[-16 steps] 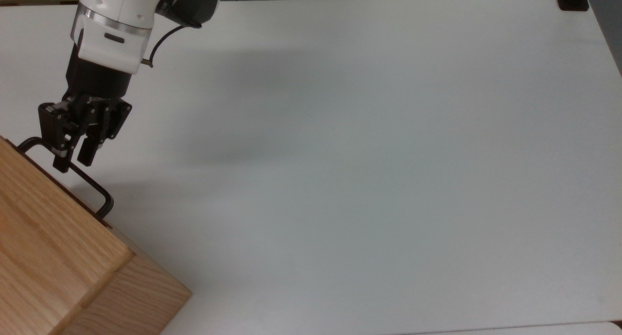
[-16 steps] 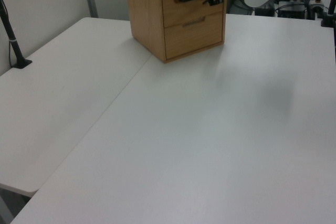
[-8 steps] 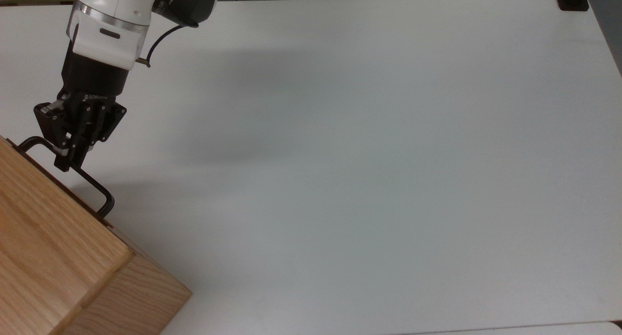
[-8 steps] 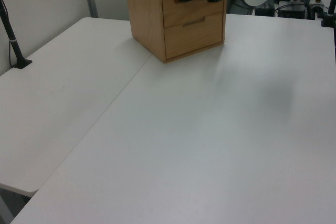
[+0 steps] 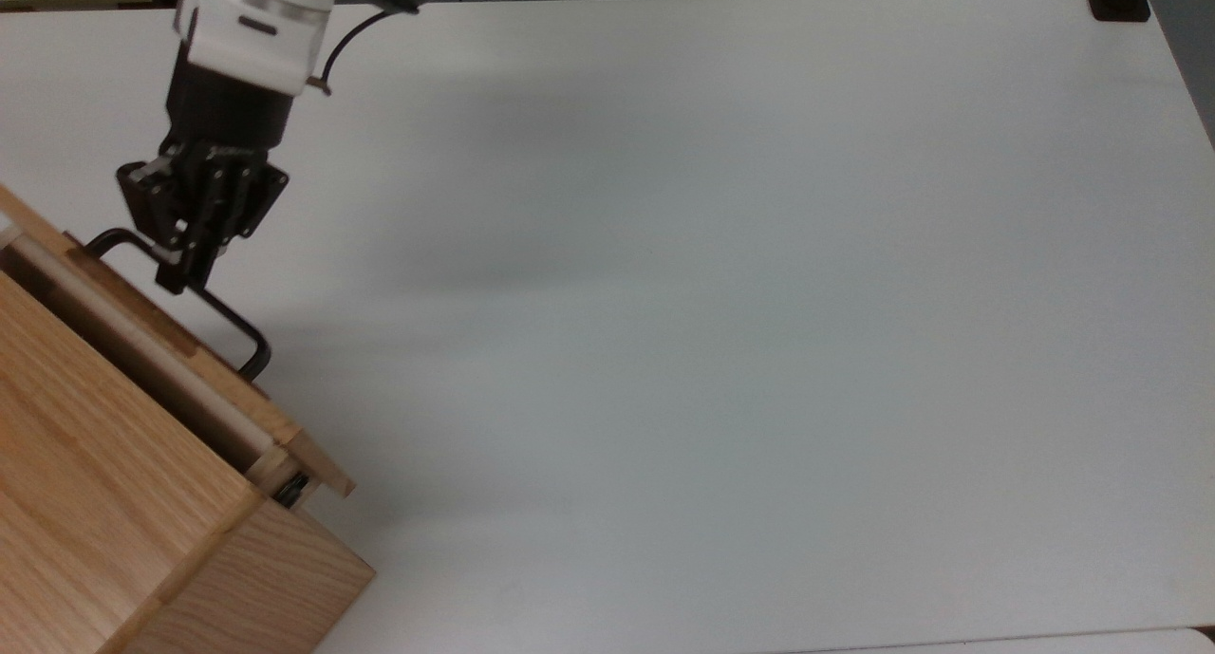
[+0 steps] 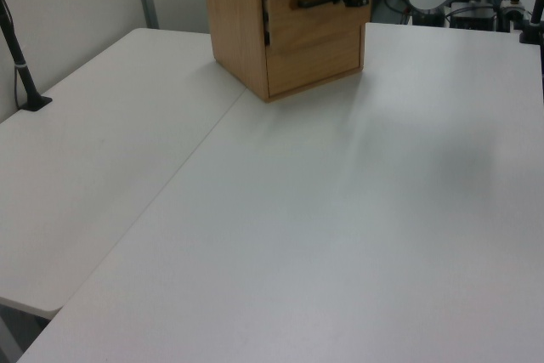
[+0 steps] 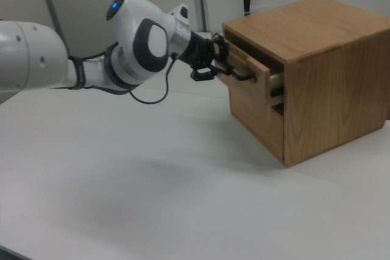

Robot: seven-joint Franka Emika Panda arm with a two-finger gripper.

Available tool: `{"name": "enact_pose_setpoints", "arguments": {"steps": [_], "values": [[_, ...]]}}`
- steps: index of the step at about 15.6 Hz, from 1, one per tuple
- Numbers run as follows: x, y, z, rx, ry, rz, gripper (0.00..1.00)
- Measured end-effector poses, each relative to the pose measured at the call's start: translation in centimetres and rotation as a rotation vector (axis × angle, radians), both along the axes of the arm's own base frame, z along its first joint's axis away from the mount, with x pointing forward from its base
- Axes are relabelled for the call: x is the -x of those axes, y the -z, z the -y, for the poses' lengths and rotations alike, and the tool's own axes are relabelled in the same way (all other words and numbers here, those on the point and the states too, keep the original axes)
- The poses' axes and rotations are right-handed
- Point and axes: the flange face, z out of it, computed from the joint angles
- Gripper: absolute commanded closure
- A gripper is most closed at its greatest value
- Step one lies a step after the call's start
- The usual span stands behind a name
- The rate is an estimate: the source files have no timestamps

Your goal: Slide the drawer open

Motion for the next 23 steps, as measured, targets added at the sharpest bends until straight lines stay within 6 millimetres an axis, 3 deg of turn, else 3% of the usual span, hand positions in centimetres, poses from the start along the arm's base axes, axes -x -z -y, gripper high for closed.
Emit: {"name": "enact_pose_setpoints", "arguments": {"steps": [5,9,10,11,13,15,16,19,23], "values": [[2.1,-1.0,-4.4,-0.021,0.037,-0.063,1.00],[2.8,-1.1,-6.4,-0.027,0.046,-0.090,0.98],[2.8,-1.1,-6.6,-0.029,0.046,-0.089,0.91],[2.8,-1.1,-6.7,-0.030,0.047,-0.088,0.76],[2.8,-1.2,-6.7,-0.031,0.048,-0.087,0.28],[2.8,-1.3,-7.8,-0.035,0.032,-0.084,0.04],[2.8,-1.5,-8.5,-0.047,0.026,-0.081,0.00],[3.2,-2.5,-9.1,-0.122,0.060,-0.089,0.00],[4.7,-5.6,-11.0,-0.243,0.161,-0.195,0.00]]}}
